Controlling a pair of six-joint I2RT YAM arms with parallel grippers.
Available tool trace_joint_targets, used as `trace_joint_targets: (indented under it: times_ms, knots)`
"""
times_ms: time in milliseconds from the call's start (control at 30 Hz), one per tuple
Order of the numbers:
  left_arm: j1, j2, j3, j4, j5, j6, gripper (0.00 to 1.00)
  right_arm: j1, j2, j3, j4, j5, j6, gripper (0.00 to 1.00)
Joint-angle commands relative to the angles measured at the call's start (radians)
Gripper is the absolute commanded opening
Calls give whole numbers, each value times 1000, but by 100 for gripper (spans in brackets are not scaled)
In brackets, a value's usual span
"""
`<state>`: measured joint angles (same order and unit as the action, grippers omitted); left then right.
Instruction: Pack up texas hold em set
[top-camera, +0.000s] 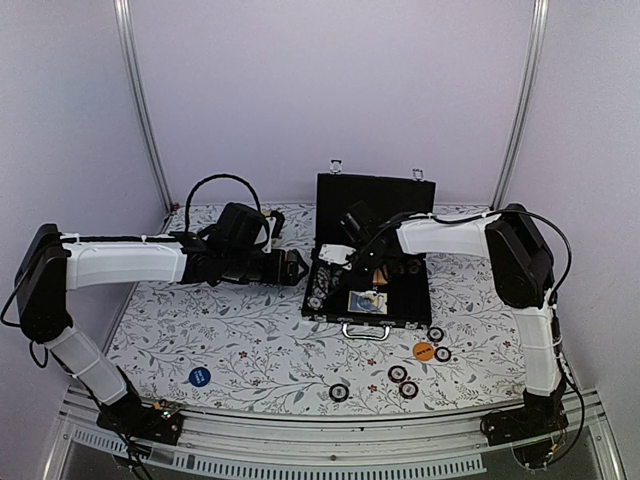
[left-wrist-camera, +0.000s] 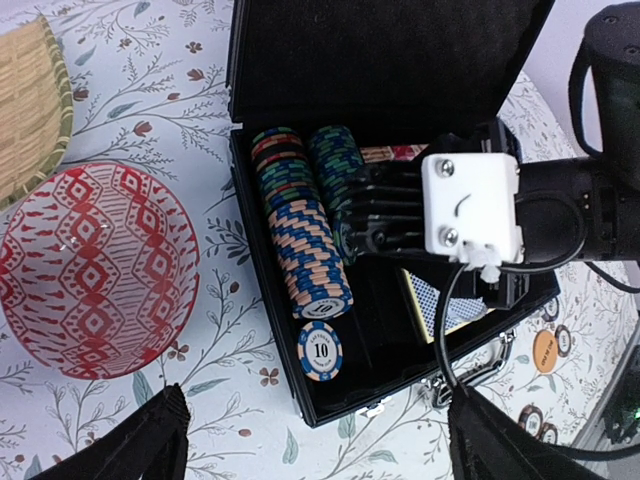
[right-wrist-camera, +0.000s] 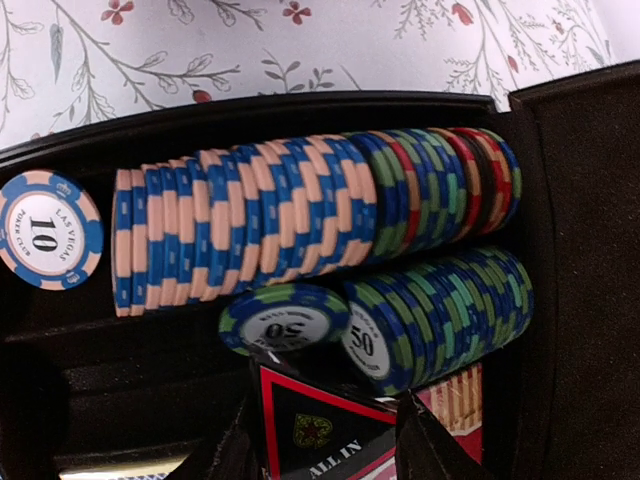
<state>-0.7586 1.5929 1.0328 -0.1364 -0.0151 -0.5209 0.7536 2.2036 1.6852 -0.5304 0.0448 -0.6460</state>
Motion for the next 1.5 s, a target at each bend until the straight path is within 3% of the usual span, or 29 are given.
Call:
trace_joint_targets:
  times_ms: [0,600,867,1367,1467]
  knots:
    - [-3,8,-6,1,1,12,90,-74,-44,-59,-11,66,16,48]
    - [-3,32,1,1,15,5,90,-148,-57,-94,66,121,6,51]
    - [-3,39,4,2,26,8,90,-151,-130,-117,55,52,-7,57]
    - [-4,48,4,0,39,6,90,-169,-91,-68,53,68,17,56]
    - [-3,56,13,-4,50,15,86,-169,-118,-78,37,49,19,56]
